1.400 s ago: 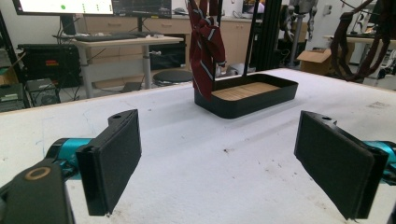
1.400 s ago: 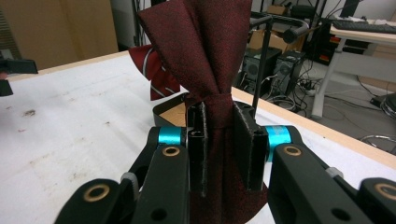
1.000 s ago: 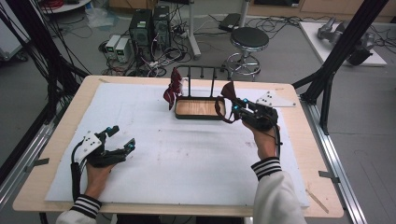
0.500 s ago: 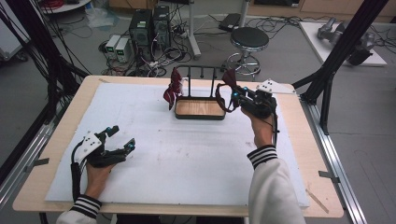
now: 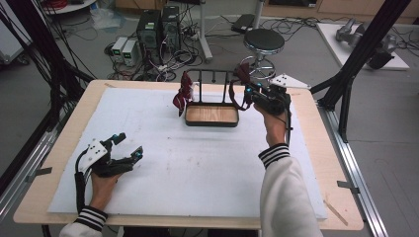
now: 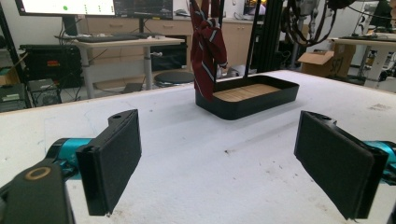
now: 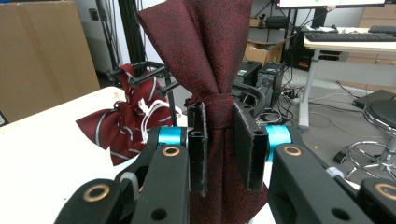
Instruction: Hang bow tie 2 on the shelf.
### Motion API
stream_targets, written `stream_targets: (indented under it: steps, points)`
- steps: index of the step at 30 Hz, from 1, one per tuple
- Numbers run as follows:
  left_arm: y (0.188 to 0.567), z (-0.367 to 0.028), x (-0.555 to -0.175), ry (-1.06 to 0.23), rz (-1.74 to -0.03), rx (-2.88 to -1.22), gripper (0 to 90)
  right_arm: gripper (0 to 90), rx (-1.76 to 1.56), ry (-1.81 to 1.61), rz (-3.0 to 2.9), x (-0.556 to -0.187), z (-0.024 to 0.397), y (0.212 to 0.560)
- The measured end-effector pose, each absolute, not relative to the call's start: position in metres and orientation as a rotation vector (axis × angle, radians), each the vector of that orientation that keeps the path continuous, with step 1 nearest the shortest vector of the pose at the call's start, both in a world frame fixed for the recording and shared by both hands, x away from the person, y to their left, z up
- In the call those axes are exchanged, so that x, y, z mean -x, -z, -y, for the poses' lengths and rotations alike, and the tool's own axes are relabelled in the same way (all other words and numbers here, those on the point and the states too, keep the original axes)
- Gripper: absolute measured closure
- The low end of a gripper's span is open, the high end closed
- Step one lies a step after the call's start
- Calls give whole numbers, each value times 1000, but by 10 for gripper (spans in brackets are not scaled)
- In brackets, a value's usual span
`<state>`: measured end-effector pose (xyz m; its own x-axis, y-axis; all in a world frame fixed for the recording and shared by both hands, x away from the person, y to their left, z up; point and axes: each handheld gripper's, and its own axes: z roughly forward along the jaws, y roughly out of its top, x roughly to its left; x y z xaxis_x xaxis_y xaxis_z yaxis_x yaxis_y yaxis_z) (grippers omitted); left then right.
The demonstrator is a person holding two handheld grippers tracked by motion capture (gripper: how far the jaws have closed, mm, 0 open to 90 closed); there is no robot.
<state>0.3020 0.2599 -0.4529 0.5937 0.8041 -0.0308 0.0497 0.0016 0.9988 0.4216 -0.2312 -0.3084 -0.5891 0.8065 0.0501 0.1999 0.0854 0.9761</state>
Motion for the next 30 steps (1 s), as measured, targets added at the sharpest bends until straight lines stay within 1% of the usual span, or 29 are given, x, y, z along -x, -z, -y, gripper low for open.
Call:
stream_targets:
  steps: [14,30]
  points:
    - [453,-260,-302,-699,-765,-1465,152,767,-1013,-1450,-1864,-440,230,306]
    - [453,-259,-302,-703,-765,-1468,153,766,-1107,-1390,-1856,-451,241,317]
